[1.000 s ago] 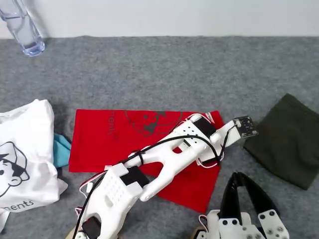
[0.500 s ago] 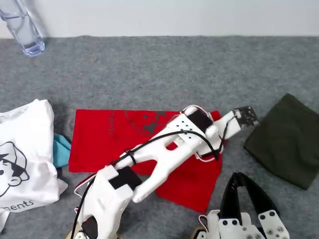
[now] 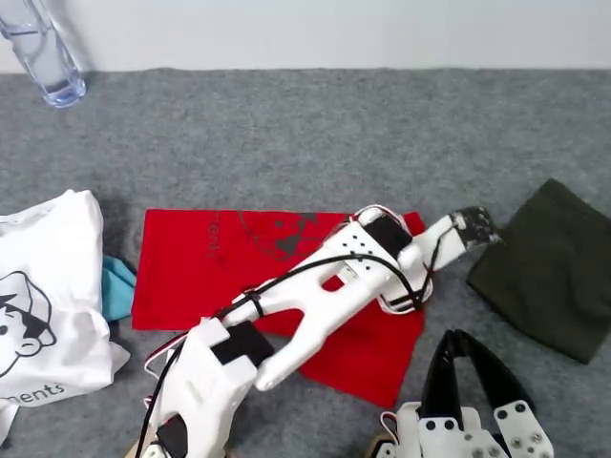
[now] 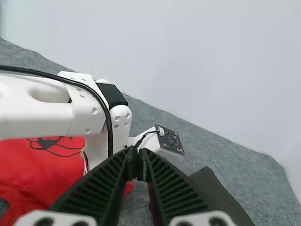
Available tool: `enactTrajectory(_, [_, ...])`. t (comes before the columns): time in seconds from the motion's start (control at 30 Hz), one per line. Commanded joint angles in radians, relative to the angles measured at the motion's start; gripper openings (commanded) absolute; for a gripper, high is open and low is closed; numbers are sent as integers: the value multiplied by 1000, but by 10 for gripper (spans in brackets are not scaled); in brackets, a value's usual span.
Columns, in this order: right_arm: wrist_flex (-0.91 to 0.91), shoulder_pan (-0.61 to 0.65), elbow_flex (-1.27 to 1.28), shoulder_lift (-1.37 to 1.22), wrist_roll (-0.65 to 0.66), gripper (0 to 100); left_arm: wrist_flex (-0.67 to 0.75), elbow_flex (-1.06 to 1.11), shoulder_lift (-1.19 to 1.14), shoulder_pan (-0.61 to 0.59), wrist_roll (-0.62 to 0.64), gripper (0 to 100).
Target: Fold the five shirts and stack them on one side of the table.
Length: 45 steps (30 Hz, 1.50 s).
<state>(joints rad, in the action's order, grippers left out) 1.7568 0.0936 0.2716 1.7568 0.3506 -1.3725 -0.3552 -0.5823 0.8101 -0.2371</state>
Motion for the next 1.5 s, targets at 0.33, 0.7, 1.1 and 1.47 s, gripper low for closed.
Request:
enactTrajectory(0.33, [30,85,-9,58,-12,9,46,-59,-117,14,-41,18])
enactTrajectory(0.7, [30,85,-9,58,-12,9,-32,-71,-87,40,-64,12])
enactTrajectory(1.1, [30,85,-9,58,-12,9,-25,-73,64,6,-61,11])
enactTrajectory(1.47, [35,85,-9,58,-8,11,-227,-74,91,-57,-69,131])
